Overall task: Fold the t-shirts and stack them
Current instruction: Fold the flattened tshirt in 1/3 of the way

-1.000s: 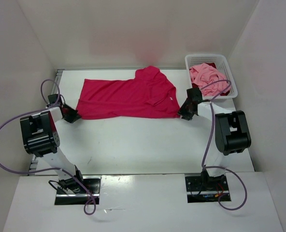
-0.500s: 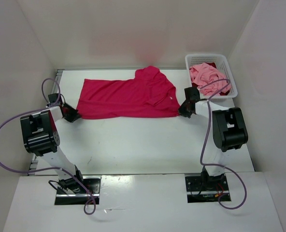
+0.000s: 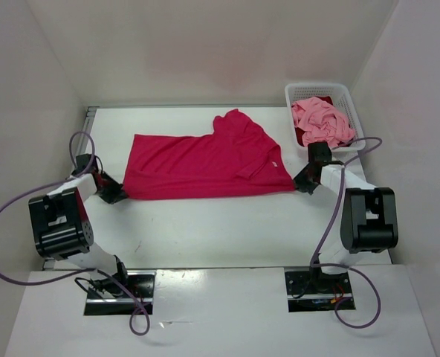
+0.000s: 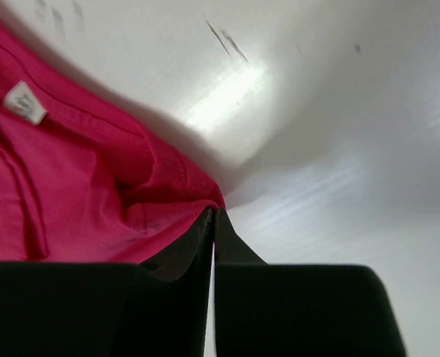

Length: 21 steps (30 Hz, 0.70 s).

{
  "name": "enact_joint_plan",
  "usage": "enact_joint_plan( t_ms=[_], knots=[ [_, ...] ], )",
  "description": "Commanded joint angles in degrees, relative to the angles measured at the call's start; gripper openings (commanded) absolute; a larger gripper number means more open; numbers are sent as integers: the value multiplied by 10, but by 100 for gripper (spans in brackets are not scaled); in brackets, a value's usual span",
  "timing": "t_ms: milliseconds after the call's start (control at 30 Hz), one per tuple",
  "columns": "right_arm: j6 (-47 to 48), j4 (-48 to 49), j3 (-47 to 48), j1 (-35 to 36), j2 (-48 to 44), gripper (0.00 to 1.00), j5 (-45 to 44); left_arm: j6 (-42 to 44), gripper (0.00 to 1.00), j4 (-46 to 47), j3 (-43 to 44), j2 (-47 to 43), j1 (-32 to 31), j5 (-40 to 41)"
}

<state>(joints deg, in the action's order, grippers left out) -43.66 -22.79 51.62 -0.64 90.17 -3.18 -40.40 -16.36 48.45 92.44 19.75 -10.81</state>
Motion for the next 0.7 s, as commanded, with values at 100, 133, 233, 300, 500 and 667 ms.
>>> enact_joint_plan(
  t_ms=[100, 133, 233, 300, 500, 667],
  knots=[
    [11, -44, -57, -5, -44, 10, 22, 3, 34, -62, -62, -107, 7, 3],
    [11, -44, -63, 0, -44, 12, 29, -2, 37, -62, -67, -128, 7, -3],
    [11, -44, -63, 6, -65, 31, 34, -8, 68, -89, -61, -155, 7, -10],
    [11, -50, -46, 6, -91, 45, 40, -8, 100, -104, -37, -173, 7, 9],
    [44, -57, 33, 41, -136, 35, 55, 9, 100, -56, 36, -173, -59, -52],
    [38, -8, 83, 162, -54, 6, 74, -3, 35, -3, 54, -114, -209, -3]
  ],
)
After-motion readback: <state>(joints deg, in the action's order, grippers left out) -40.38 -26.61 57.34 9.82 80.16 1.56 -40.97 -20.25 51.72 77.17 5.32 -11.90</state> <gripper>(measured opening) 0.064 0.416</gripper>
